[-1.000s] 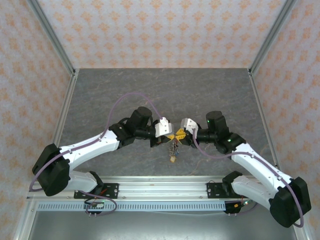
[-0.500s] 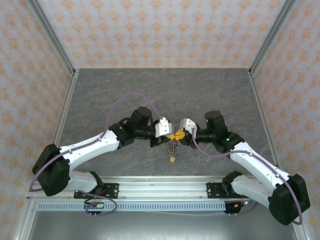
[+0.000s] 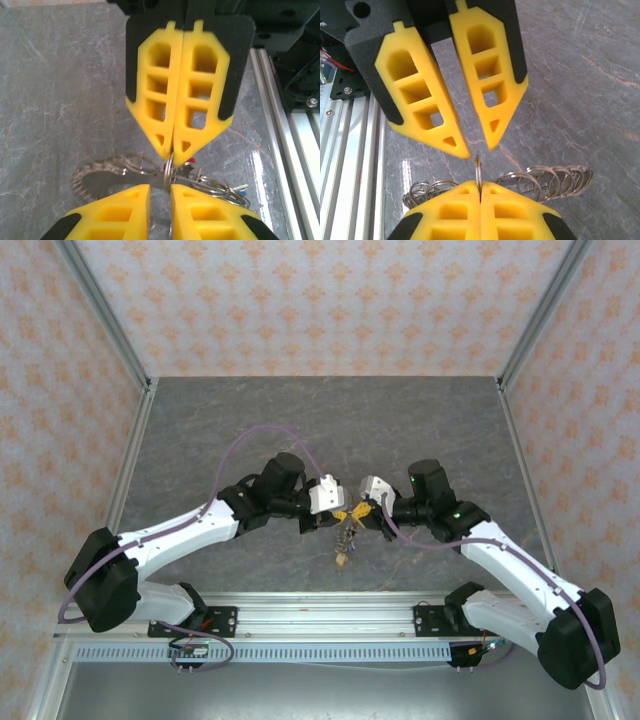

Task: Put the keys on the keyring

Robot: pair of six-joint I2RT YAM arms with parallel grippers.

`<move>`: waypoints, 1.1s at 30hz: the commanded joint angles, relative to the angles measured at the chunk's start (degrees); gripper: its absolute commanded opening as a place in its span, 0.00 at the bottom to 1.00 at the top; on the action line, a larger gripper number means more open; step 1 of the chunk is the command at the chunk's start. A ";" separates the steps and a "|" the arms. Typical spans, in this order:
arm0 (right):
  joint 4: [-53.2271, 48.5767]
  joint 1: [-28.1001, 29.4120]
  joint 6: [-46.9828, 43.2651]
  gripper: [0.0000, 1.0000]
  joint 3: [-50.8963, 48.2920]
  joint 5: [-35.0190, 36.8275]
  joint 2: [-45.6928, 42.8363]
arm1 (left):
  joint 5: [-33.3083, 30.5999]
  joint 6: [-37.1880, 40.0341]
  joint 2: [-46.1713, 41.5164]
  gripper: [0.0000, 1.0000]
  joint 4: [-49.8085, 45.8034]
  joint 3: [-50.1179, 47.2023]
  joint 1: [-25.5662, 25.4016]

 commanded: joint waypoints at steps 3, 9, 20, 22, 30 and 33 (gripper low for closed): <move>-8.40 1.69 -2.70 0.00 6.45 4.37 -1.36 | -0.12 0.97 1.73 0.19 -1.87 3.12 -0.30; -13.93 3.57 -2.38 0.00 10.77 9.04 0.17 | 2.95 -1.93 2.15 0.22 3.58 2.33 -0.31; -16.47 4.96 -4.03 0.00 14.19 9.45 2.61 | 5.26 -2.46 3.00 0.13 4.73 2.58 -0.36; -15.89 5.06 -4.13 0.00 14.31 8.54 2.38 | 4.89 -2.36 3.01 0.03 4.71 2.42 -0.37; -11.48 3.21 -4.22 0.23 8.51 3.45 -0.87 | 4.90 -4.46 1.26 0.00 9.88 -0.44 -0.36; -7.80 1.27 -1.87 0.24 5.81 0.50 -0.88 | 6.73 -5.09 0.63 0.00 11.70 -1.17 -0.35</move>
